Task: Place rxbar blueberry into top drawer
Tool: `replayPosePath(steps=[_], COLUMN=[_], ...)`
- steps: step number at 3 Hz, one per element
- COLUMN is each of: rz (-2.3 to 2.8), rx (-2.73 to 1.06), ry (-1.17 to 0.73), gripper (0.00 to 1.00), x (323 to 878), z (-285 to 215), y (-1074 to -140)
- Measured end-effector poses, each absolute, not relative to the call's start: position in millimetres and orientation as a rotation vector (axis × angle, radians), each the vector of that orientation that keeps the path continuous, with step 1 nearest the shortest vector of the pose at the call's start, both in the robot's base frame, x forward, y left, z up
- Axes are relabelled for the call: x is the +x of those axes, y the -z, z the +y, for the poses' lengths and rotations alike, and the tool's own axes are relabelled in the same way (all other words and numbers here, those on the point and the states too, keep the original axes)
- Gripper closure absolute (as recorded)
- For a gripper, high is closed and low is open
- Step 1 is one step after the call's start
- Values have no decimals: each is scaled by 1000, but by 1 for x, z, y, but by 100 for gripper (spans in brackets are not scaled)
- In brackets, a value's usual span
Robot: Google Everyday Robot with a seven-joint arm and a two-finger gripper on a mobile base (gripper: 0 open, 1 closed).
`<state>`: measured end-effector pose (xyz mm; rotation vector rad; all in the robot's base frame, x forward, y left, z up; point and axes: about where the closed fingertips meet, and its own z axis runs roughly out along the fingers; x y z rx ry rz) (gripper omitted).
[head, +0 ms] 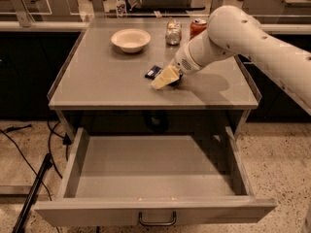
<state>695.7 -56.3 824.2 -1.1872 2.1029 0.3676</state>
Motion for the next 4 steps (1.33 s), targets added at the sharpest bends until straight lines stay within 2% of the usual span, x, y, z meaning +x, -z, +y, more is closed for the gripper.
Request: replayPosePath(steps=[2, 3, 4], rz=[2113, 2121, 2126], rx=[-1190, -1188, -1186], ry=[-369, -366, -360], gripper=[49, 65, 95], x=[697, 695, 691], z=[-55, -57, -59], y=[-824, -825, -831])
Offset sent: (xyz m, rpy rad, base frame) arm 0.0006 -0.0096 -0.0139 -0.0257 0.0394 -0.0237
